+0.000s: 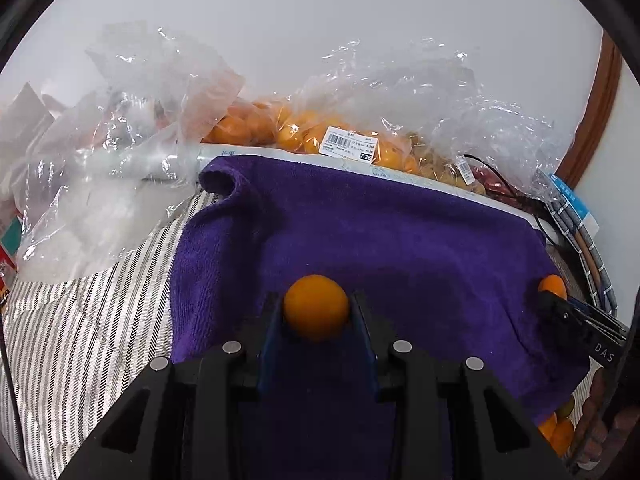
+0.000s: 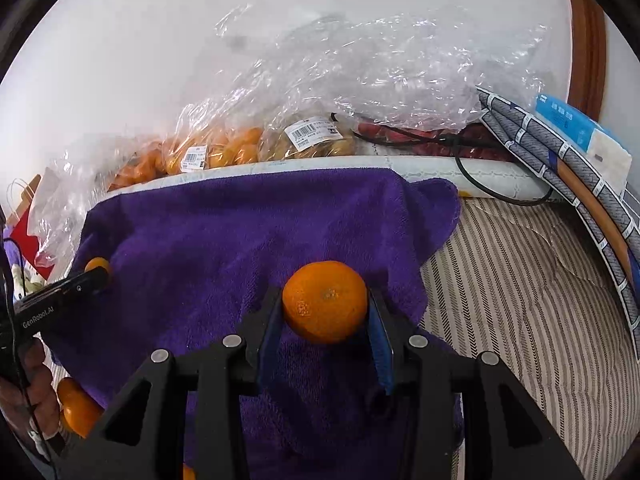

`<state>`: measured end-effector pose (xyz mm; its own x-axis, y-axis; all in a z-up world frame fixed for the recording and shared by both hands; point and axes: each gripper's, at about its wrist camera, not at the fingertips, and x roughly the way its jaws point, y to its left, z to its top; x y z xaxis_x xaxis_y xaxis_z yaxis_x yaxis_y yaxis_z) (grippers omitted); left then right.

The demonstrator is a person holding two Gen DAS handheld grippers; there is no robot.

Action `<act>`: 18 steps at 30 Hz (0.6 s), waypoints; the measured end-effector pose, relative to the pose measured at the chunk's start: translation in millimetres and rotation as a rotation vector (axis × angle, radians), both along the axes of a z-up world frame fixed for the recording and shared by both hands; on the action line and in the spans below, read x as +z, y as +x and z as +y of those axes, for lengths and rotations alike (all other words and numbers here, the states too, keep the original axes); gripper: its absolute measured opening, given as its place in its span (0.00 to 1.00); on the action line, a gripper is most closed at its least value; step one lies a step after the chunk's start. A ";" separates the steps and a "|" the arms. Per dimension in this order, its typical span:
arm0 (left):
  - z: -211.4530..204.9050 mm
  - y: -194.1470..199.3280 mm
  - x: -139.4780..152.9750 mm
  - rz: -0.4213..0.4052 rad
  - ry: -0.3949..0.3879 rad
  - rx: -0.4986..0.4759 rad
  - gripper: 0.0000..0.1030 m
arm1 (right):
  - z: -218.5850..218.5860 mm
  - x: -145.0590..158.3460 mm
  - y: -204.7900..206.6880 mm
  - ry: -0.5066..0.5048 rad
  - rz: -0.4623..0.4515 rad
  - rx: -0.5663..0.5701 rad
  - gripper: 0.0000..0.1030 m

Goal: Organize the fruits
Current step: 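Open the left tool onto the towel while the right tool releases its tangerine there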

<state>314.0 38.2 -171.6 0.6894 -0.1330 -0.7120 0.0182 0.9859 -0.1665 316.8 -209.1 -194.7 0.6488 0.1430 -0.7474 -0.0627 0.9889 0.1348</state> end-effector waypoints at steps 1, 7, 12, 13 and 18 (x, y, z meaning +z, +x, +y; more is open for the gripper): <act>-0.2 0.0 0.3 0.000 0.001 -0.001 0.32 | 0.7 -0.9 0.2 -0.005 0.001 0.002 0.39; -1.8 -0.3 2.2 -0.010 -0.007 -0.013 0.32 | 7.9 -2.6 -0.5 -0.031 0.000 0.024 0.44; -8.9 -6.7 8.5 -0.048 -0.002 -0.054 0.39 | 10.8 4.2 -5.9 -0.035 -0.039 0.032 0.52; -10.4 -8.6 10.3 -0.061 0.001 -0.060 0.43 | 11.2 5.8 -7.4 -0.040 -0.050 0.030 0.52; -11.6 -18.9 21.1 -0.135 -0.012 -0.069 0.45 | 10.7 18.4 -18.6 -0.076 -0.118 0.002 0.52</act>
<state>295.2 26.6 -150.6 0.7678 -0.1913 -0.6115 0.1086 0.9794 -0.1700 298.2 -198.4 -176.3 0.7327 0.0910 -0.6745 -0.0762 0.9958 0.0515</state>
